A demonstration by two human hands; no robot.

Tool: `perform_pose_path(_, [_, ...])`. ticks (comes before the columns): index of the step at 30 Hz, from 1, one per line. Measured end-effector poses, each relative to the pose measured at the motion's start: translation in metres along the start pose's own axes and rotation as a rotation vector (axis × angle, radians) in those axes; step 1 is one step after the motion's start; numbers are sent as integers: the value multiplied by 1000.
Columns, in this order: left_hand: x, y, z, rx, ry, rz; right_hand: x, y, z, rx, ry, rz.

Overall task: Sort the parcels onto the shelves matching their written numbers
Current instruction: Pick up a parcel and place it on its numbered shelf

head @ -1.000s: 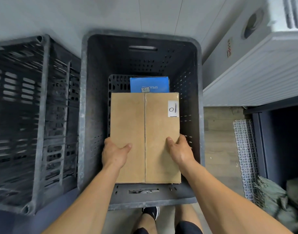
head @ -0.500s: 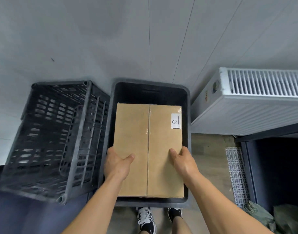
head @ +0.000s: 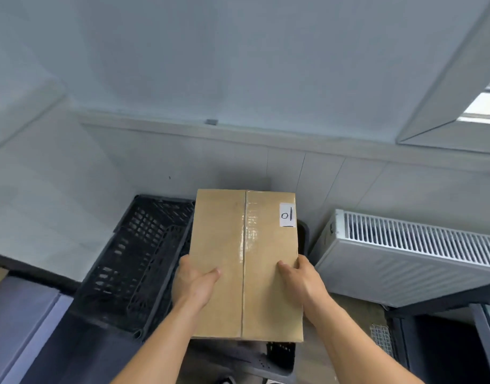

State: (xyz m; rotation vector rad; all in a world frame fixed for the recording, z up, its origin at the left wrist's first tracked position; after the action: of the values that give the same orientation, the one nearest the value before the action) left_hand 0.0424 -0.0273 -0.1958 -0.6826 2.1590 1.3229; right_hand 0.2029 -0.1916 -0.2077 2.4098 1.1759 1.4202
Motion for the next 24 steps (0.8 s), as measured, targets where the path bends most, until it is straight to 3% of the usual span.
perform_pose_path(15, [-66, 133, -81, -302, -212, -219, 119, 52, -97, 54, 384, 136])
perform_pose_path(24, [-66, 216, -124, -455, -336, -310, 162, 51, -173, 51, 567, 180])
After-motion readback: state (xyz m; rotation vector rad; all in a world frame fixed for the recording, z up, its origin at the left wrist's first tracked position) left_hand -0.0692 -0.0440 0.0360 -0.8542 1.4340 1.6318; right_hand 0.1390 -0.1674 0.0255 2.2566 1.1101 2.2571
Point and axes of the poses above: each hand's wrist, its own z-axis towards the middle knuckle, its own y-axis out of the back of the hand, x = y × z, the point moved 2 cm from there along z, towards the middle knuckle, and after that the axes turned 9 degrees about -x, right-handed, at the moved point
